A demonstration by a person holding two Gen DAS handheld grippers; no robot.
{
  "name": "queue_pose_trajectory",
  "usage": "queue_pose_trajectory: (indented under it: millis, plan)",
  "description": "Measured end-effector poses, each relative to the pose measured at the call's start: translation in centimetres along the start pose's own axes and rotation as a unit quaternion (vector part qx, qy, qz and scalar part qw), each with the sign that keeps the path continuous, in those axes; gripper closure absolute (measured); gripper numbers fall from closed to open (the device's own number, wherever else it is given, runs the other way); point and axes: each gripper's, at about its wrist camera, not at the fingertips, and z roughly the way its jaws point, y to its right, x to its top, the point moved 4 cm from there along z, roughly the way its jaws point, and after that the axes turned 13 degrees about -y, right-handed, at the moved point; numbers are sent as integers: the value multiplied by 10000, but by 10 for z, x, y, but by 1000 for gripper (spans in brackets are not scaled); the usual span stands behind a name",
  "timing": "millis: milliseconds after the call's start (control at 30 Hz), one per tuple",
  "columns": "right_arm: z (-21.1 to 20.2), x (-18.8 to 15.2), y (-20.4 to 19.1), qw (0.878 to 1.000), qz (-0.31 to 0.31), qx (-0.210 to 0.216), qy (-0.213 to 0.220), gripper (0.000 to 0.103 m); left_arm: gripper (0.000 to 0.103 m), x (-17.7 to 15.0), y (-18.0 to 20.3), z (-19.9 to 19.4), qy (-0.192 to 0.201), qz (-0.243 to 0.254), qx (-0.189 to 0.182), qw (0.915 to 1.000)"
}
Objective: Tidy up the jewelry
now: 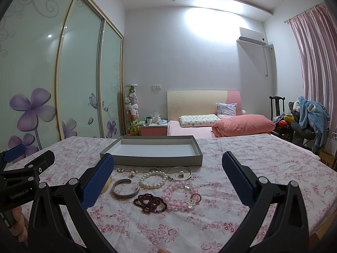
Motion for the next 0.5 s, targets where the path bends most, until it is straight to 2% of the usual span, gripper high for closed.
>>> queue_pose_trajectory:
  millis: [500]
  plan:
    - [0,-1,-1,10000,1,-2,-4,2,4,0,0,0,-7,0,3,10000]
